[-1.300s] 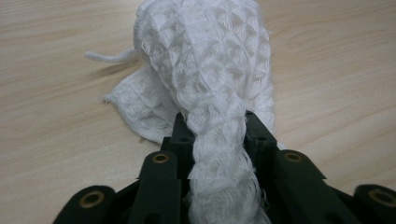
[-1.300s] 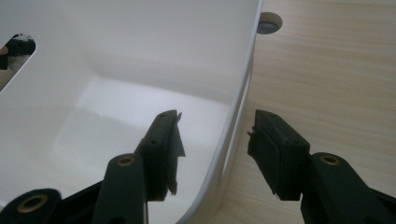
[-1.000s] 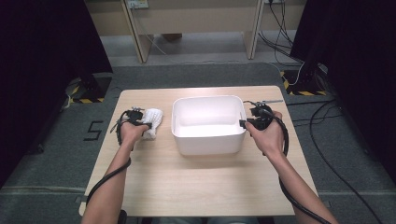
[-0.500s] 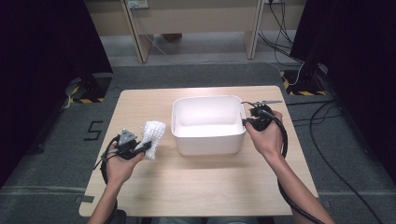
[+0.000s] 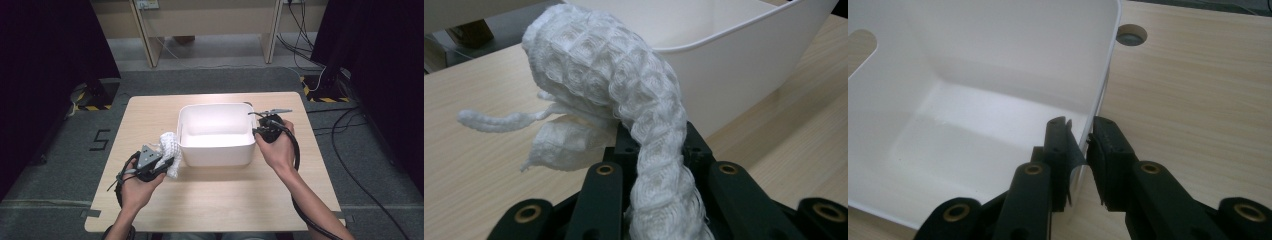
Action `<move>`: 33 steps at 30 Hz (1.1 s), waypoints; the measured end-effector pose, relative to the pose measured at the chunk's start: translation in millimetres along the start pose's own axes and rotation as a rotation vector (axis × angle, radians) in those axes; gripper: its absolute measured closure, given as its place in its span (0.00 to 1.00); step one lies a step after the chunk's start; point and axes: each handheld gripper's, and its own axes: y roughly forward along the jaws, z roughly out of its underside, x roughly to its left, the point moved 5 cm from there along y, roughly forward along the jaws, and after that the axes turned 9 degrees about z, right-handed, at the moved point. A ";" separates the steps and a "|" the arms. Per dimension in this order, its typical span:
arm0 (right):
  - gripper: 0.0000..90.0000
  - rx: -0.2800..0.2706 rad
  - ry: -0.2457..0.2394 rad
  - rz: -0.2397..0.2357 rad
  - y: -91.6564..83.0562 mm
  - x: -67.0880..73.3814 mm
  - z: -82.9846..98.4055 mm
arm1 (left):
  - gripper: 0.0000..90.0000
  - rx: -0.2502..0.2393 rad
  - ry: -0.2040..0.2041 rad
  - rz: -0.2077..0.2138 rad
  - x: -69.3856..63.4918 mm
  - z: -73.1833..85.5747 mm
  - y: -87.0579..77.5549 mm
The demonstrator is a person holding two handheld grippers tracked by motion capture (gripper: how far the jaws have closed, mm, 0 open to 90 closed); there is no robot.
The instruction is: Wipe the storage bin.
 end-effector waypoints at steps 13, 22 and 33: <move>0.86 -0.003 -0.015 -0.004 -0.5 2.3 0.5 | 0.84 -0.012 0.171 0.008 -23.2 -0.9 -6.7; 0.86 0.000 -0.029 -0.022 -0.5 5.4 0.3 | 0.84 0.032 0.200 0.023 -14.5 -3.4 10.5; 0.86 -0.006 -0.047 -0.033 0.0 4.9 0.3 | 0.84 0.055 0.196 0.023 -12.9 -1.0 20.4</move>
